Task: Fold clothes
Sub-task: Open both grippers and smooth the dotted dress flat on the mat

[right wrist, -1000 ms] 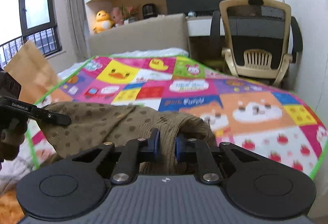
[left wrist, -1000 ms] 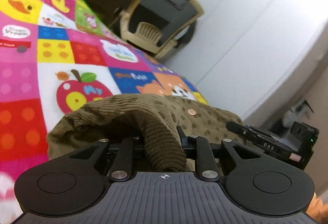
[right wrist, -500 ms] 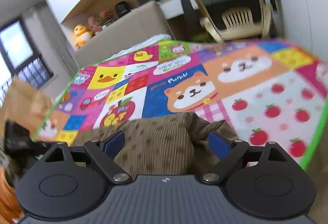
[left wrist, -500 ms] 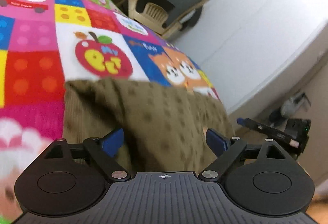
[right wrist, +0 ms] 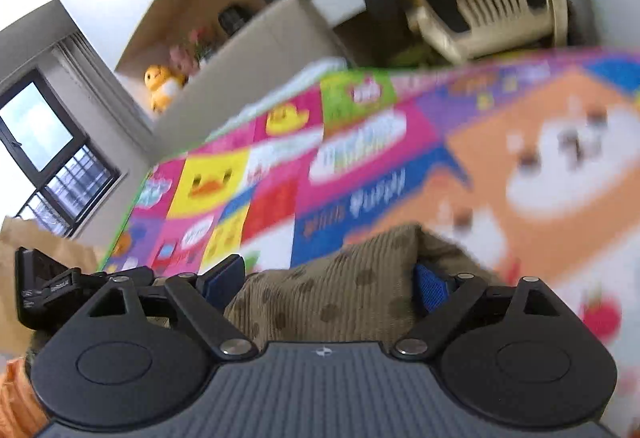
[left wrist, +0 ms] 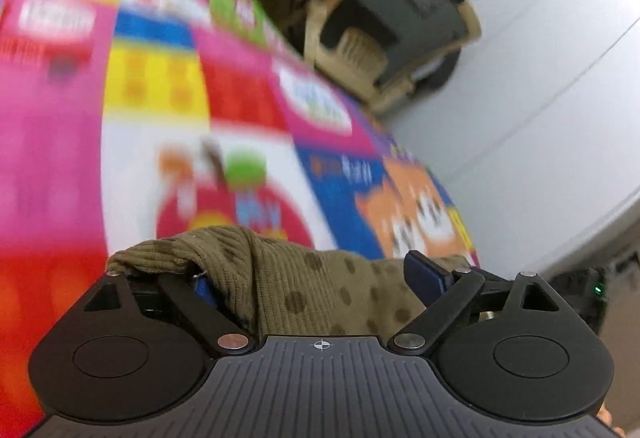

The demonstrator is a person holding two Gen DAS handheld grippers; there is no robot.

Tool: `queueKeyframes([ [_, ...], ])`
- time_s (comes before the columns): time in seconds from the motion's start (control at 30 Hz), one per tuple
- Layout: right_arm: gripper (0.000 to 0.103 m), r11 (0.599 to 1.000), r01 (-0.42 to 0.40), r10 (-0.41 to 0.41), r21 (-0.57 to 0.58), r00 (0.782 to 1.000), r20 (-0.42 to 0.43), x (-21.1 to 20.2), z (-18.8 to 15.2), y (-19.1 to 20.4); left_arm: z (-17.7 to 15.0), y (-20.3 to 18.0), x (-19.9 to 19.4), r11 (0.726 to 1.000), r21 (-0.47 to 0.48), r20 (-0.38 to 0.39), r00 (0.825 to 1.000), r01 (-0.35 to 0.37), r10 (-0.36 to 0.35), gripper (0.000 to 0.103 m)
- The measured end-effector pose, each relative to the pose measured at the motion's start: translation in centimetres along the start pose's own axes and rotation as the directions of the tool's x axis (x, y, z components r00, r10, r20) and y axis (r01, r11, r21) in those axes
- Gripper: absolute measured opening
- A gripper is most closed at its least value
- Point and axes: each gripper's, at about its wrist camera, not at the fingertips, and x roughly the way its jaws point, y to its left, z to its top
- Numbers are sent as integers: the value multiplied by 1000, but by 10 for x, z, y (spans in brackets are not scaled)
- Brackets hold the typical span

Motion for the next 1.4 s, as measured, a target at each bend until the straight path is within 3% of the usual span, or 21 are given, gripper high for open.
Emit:
queueKeyframes([
  [0.1,92,995,78,-78,-56,997,12,-4,11,1,22,-1,7,997,39,11,998,-62,62,93],
  [0.17,103,982,127,-124,-136,992,34,-21,7,6,23,-1,5,990,67,-8,992,-126,127,93],
  [0.33,103,893,273,-256,-358,962,95,-54,-19,23,-9,-21,-35,946,245,70,977,-211,199,94],
  [0.4,103,901,248,-224,-355,969,108,-55,-21,34,-14,-37,-53,943,289,115,984,-163,135,96],
  [0.47,103,927,187,-153,-325,980,126,-54,-20,46,-15,-53,-59,950,307,123,992,-48,11,97],
  [0.5,103,941,145,-110,-307,986,128,-51,-19,50,-15,-59,-54,951,309,103,993,16,-50,98],
  [0.6,103,961,71,-42,-267,993,113,-33,-15,61,-21,-62,-22,950,293,4,994,105,-111,99],
  [0.67,103,963,98,-84,-250,994,67,-14,-16,63,-26,-52,7,958,283,-64,997,47,-30,99],
  [0.7,103,953,153,-151,-262,988,29,-2,-19,63,-28,-44,19,963,268,-85,996,20,3,98],
  [0.73,103,936,212,-223,-281,975,-8,11,-23,63,-30,-37,25,968,249,-94,996,16,7,98],
  [0.77,103,901,290,-319,-322,947,-42,25,-29,63,-29,-34,25,969,247,-83,997,26,-6,99],
  [0.87,103,852,366,-430,-374,897,-100,50,-49,58,-28,-33,25,968,247,-86,996,36,-15,99],
  [1.0,103,886,359,-401,-294,911,-95,45,-48,50,-30,-32,25,964,263,-75,997,47,-29,99],
  [1.13,103,888,275,-343,-368,930,-134,39,-47,49,-35,-33,27,958,283,-64,997,53,-37,101],
  [1.2,103,906,239,-297,-349,946,-125,20,-47,51,-36,-33,28,956,289,-61,997,54,-38,101],
  [1.4,103,863,262,-351,-432,926,-139,-6,-77,57,-36,-31,28,957,282,-59,997,66,-51,102],
])
